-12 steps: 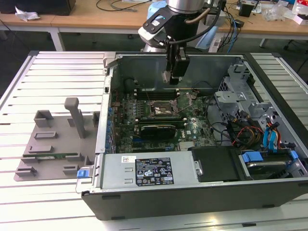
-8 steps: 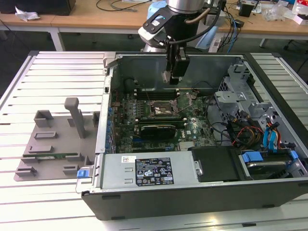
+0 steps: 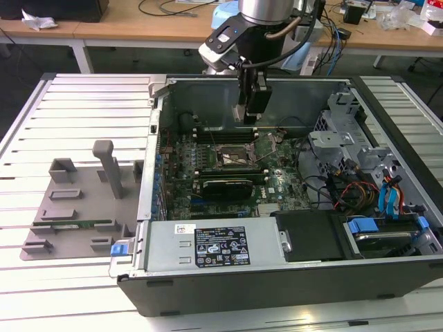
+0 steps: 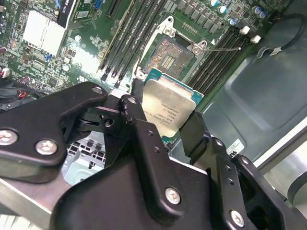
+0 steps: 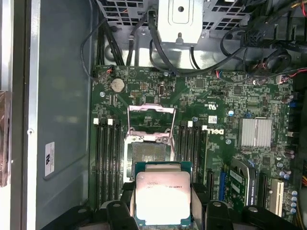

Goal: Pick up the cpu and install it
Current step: 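Place the cpu into insertion slot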

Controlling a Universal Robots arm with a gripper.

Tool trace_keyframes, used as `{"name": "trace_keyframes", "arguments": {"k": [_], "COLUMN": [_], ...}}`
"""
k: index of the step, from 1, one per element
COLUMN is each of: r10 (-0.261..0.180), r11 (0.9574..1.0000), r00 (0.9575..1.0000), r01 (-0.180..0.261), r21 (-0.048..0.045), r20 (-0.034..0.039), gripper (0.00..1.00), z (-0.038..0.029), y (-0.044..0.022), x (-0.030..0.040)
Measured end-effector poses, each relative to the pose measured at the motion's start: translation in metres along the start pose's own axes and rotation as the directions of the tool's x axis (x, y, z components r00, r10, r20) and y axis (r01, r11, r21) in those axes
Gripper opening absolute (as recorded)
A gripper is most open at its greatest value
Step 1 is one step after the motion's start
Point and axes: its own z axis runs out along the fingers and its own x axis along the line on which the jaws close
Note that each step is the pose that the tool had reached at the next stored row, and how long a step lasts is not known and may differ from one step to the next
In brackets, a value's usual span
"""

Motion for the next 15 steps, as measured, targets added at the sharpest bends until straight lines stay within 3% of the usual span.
{"name": "trace_keyframes", "arguments": {"k": [15], "r10": [0.0], "r11": [1.0], "r00": [1.0], "r01": [0.0], "r21": [-0.0001], "r20": [0.0], "gripper": [0.55], "z": [0.011], "y": [0.0002], "x": [0.0]}}
